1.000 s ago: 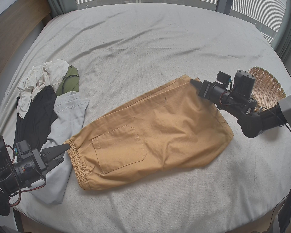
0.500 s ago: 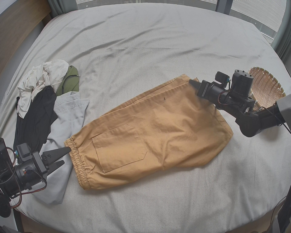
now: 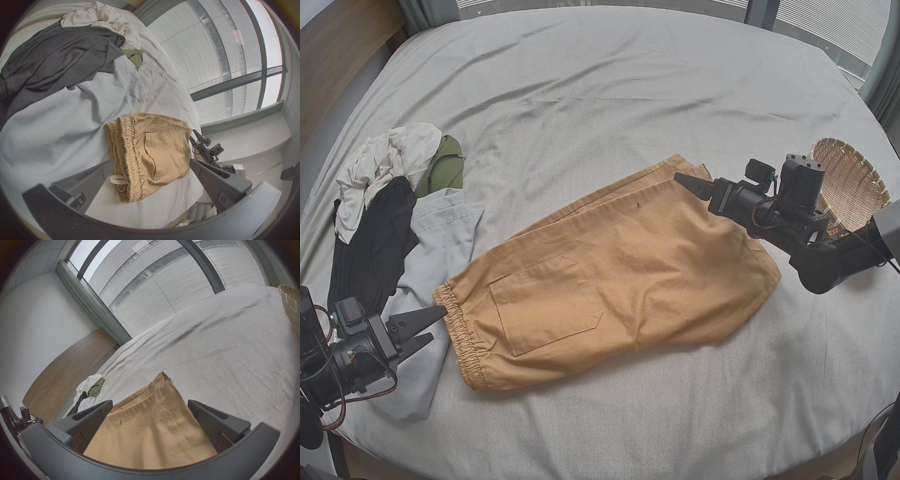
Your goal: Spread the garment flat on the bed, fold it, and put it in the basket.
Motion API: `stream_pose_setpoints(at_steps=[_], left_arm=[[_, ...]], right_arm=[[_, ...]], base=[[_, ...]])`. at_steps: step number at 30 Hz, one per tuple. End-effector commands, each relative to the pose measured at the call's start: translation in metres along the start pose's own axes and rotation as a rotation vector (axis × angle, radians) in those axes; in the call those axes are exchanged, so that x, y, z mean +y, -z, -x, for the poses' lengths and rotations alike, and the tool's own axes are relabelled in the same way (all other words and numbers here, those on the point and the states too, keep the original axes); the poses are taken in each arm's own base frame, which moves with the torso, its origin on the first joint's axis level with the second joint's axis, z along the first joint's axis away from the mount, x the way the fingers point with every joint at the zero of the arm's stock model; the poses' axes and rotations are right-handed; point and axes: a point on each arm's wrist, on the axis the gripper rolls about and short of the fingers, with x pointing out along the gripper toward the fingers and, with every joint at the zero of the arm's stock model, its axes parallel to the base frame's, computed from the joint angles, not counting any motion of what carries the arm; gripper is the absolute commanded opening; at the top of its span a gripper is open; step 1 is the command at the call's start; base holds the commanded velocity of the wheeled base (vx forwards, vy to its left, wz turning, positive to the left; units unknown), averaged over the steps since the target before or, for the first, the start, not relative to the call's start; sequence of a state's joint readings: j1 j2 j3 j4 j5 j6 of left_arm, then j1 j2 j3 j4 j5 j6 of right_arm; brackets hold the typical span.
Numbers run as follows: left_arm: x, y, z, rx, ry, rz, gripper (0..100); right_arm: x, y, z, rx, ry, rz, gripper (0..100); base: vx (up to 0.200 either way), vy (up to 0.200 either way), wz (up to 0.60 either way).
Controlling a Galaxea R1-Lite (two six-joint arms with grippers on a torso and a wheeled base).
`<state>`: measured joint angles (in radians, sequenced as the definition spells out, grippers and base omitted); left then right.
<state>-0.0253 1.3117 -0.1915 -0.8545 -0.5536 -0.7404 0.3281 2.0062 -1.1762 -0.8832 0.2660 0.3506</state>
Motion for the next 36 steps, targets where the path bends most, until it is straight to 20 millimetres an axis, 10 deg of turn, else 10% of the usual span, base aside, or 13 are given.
stream_pose_setpoints(at_steps=[1, 9, 10, 24, 36], left_arm=[[0.001, 0.000, 0.000, 0.001, -0.002, 0.002, 100], [0.001, 0.000, -0.001, 0.003, -0.002, 0.003, 100], [0.000, 0.000, 0.000, 0.002, -0.001, 0.002, 100], [0.001, 0.002, 0.001, 0.005, -0.004, 0.006, 100], [0.002, 0.002, 0.001, 0.006, -0.006, 0.008, 100]], right_arm=[[0.010, -0.006, 0.007, -0.007, -0.017, 0.002, 100], [0.021, -0.011, 0.020, -0.007, -0.035, 0.003, 100], [0.021, -0.011, 0.020, -0.006, -0.033, 0.002, 0], [0.009, -0.001, 0.004, 0.005, -0.017, 0.000, 0], [0.019, -0.043, -0.009, -0.082, -0.044, 0.022, 0]], base=[[0.000, 0.000, 0.00], [0.000, 0.000, 0.00], [0.000, 0.000, 0.00], [0.000, 0.000, 0.00], [0.000, 0.000, 0.00]])
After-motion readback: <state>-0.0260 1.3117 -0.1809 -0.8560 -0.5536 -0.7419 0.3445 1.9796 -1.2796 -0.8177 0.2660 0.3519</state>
